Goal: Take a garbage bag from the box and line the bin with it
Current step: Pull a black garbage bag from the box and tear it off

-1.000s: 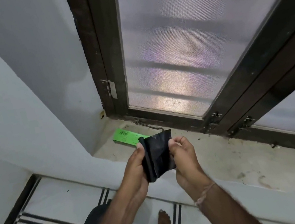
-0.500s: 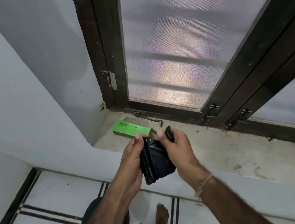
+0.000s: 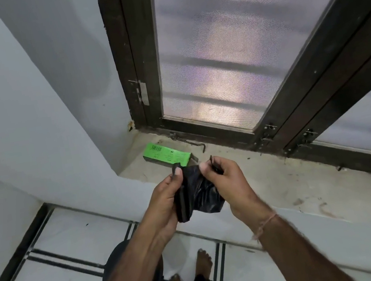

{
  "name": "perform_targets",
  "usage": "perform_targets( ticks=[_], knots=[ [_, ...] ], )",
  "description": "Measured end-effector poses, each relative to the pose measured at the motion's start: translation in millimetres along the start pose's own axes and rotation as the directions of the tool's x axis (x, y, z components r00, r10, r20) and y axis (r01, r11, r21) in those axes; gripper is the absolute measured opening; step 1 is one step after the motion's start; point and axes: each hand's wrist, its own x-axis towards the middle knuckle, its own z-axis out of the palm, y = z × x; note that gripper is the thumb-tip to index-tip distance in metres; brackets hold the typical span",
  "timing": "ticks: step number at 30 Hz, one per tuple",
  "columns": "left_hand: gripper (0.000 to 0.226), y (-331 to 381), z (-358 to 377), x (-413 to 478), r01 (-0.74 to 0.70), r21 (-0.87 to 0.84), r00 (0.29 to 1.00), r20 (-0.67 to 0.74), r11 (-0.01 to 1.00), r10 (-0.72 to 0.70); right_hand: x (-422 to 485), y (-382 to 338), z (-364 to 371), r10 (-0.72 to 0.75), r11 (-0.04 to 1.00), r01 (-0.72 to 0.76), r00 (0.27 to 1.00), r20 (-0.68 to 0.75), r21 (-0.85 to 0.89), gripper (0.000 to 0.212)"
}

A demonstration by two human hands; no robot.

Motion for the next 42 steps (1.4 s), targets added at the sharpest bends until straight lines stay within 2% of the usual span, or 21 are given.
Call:
perform_targets(
  ticks=[6,9,12,13,19,23,26,28,34,37,42],
  knots=[
    [0.047,-1.2,0.6,-3.7,-0.005,0.029,1.0,0.005,1.0,0.005,2.3,-2.3,0.6,0.005,0.999,-0.008,0.998,-0.058,-0.046,0.027],
    [0.047,0.9,1.5,-5.2,-0.012,0.07,1.0,0.018,0.998,0.01,-1.7,-9.9,3.5,0.059,0.997,-0.06,0.998,0.032,0.046,0.024],
    [0.047,1.7,-2.1,-4.4,-0.006,0.041,1.0,-0.022,0.999,0.007,-4.8,-11.4,4.0,0.018,0.999,-0.023,0.995,0.101,0.049,0.014],
    [0.046,1.5,-4.0,-3.9,-0.006,0.038,0.999,-0.034,0.999,0.007,-4.8,-10.1,3.6,0.014,0.999,-0.017,0.996,0.089,0.032,0.011],
    [0.047,-1.1,-9.2,-6.6,-0.004,0.06,0.999,-0.036,0.998,0.006,-2.9,-5.2,1.2,0.037,0.999,-0.037,0.999,-0.028,-0.018,0.024],
    [0.052,-1.6,-4.4,-11.5,0.0,0.057,1.0,0.0,0.998,0.0,-9.1,-13.7,5.6,0.097,0.995,-0.097,0.995,0.021,0.022,0.024],
    [0.05,-1.2,-3.7,-12.3,-0.034,0.083,0.999,0.024,0.996,0.032,-12.6,-15.9,8.5,0.056,0.997,-0.062,0.994,0.093,0.053,0.012],
    [0.046,-0.8,-5.8,-11.3,-0.04,0.075,0.999,0.02,0.996,0.039,-11.1,-12.3,8.8,0.035,0.998,-0.04,0.995,0.091,0.058,0.002],
    [0.048,-0.5,-11.9,-10.0,-0.037,0.057,0.998,-0.043,0.998,0.039,-1.8,0.5,3.0,-0.007,0.999,0.008,1.0,0.021,-0.042,0.019],
    [0.051,-0.9,-12.4,-10.7,-0.047,0.096,0.999,-0.021,0.994,0.049,0.5,0.0,3.2,-0.028,0.998,0.029,0.999,0.019,-0.06,0.027],
    [0.048,-1.0,-8.5,-11.1,-0.045,0.089,0.999,0.0,0.995,0.045,-1.1,-3.9,9.6,0.028,0.997,-0.031,0.999,0.046,0.07,0.02]
  ],
)
